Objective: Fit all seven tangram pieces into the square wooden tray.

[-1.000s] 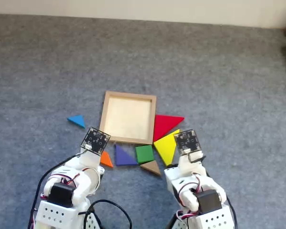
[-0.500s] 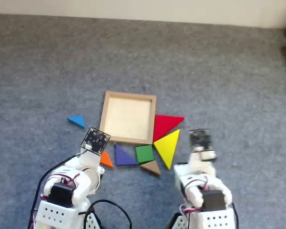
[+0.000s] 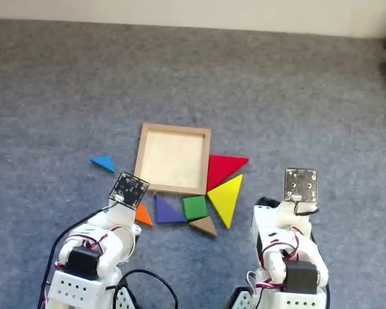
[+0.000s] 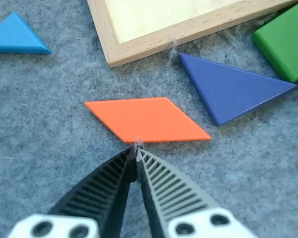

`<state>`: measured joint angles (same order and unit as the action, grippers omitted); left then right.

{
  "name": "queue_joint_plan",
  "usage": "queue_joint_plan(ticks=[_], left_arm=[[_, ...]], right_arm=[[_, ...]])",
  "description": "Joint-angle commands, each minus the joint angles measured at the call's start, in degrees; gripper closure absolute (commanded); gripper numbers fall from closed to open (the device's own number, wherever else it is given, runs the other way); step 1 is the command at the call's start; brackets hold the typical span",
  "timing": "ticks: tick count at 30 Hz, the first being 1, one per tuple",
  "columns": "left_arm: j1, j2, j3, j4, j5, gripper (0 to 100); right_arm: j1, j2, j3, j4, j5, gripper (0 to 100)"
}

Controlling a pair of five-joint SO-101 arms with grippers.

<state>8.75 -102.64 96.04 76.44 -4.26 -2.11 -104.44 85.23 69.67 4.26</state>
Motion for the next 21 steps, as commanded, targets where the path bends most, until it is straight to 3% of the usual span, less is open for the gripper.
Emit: queue_joint_plan(ticks=[1,11,21], left_arm=[[1.0,-2.6,1.2,0.0,0.4,99],[1.0,-2.6,1.2,0.0,0.4,99],[1.0,-2.6,1.2,0.0,0.4,99]], right_arm=[[1.0,-1.0,-4.0,-1.6,3.9,97.4],[1.0,1.5,-16.0,3.6,4.3,97.4],[1.0,27.7,-31.1,3.5,3.9,97.4]])
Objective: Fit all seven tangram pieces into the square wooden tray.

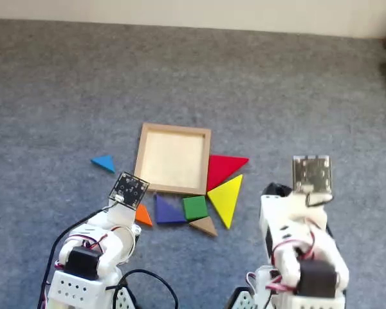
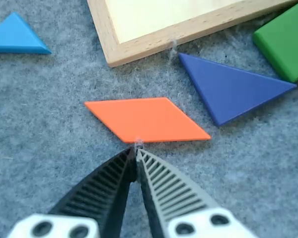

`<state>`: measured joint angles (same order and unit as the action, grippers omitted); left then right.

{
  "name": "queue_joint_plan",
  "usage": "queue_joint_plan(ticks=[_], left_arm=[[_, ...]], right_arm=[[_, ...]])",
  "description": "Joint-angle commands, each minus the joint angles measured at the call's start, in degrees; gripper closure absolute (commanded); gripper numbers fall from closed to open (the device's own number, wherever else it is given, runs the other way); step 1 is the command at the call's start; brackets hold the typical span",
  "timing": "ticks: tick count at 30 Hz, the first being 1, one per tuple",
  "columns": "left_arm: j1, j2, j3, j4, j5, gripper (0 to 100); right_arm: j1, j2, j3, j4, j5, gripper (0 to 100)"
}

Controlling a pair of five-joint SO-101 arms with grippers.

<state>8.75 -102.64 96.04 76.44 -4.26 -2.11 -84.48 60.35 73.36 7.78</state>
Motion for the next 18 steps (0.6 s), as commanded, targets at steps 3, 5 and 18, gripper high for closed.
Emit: queue_joint_plan(ticks=[3,5,18], left_arm=[[1.0,-2.6,1.2,0.0,0.4,99],[1.0,-2.6,1.2,0.0,0.4,99],[1.0,-2.6,1.2,0.0,0.4,99]], right_arm=[[1.0,13.1,-9.2,-0.2,0.4,97.4],[1.0,16.0,-10.7,-0.2,0.4,97.4],[0.9,33.5,-20.6,-0.2,-6.6,92.0]])
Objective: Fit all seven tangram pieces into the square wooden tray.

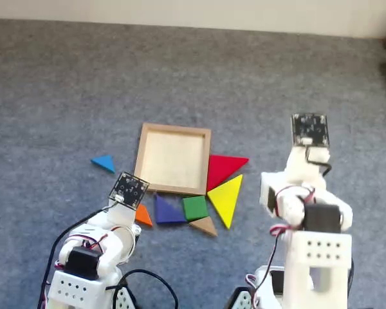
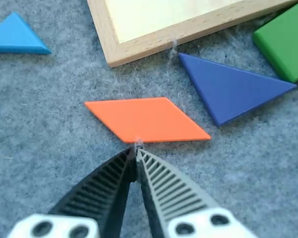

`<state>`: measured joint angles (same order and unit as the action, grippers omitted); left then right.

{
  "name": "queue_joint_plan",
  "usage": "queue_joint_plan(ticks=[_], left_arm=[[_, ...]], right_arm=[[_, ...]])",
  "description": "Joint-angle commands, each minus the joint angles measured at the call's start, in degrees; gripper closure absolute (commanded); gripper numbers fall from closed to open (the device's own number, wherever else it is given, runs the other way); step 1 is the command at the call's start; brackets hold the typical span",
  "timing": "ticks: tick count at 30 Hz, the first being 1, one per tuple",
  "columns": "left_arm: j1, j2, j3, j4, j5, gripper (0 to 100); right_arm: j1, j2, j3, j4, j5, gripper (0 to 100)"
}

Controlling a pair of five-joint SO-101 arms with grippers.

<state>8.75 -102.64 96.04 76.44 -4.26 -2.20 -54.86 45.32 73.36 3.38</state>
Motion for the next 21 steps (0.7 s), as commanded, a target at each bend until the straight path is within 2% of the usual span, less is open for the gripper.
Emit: queue_joint_plan(ticks=[1,10,13,21], left_arm=[[1.0,-2.6,1.2,0.0,0.4,99],[1.0,-2.6,1.2,0.0,0.4,99],[1.0,-2.6,1.2,0.0,0.4,99],[1.0,-2.6,1.2,0.0,0.4,99]], right_arm=[[1.0,5.2,-6.6,-0.2,-2.4,91.7],[-8.0,15.0,-11.5,0.3,-2.7,91.5],[-11.2,16.6,-11.5,0.3,-6.5,91.2],[-17.3,20.2,-11.5,-0.2,-13.0,76.5]])
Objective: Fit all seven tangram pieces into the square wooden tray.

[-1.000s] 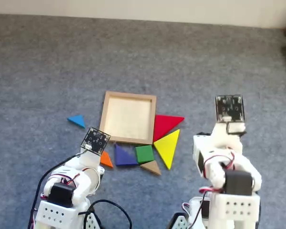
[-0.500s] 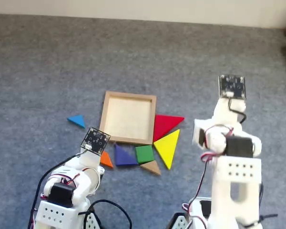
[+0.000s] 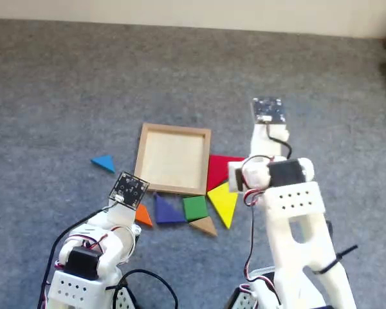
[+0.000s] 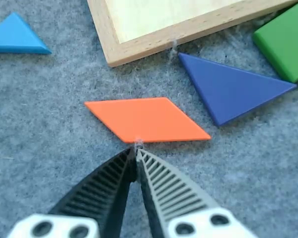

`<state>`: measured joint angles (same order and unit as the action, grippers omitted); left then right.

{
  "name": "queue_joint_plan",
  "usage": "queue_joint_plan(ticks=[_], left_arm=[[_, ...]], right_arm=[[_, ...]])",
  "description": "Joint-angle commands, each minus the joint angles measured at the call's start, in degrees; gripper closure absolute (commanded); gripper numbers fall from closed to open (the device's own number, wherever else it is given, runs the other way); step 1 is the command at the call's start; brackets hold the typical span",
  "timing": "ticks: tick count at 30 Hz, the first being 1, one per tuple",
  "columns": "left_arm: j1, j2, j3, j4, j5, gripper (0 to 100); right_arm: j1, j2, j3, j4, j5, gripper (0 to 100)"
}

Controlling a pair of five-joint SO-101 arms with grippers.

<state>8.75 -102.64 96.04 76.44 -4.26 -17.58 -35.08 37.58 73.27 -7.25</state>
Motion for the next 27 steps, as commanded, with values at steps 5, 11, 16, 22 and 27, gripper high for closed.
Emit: queue_joint_plan(ticks=[5,11,16,22,27], left_arm=[[1.0,-2.6,1.2,0.0,0.4,99],[1.0,-2.6,1.2,0.0,0.4,99],[1.0,-2.6,1.2,0.0,0.4,99],[1.0,-2.6,1.2,0.0,0.4,99],[1.0,-2.6,1.2,0.0,0.4,99]], right_arm=[[-4.0,2.3,-3.7,-0.1,-3.1,76.4],[-7.4,5.8,-3.7,-0.8,-3.3,76.4],[-8.0,8.0,-3.5,-4.9,-5.7,76.4],[-8.0,8.2,-3.4,-5.4,-6.9,76.4],[-8.0,8.2,-3.3,-5.4,-6.9,76.4]])
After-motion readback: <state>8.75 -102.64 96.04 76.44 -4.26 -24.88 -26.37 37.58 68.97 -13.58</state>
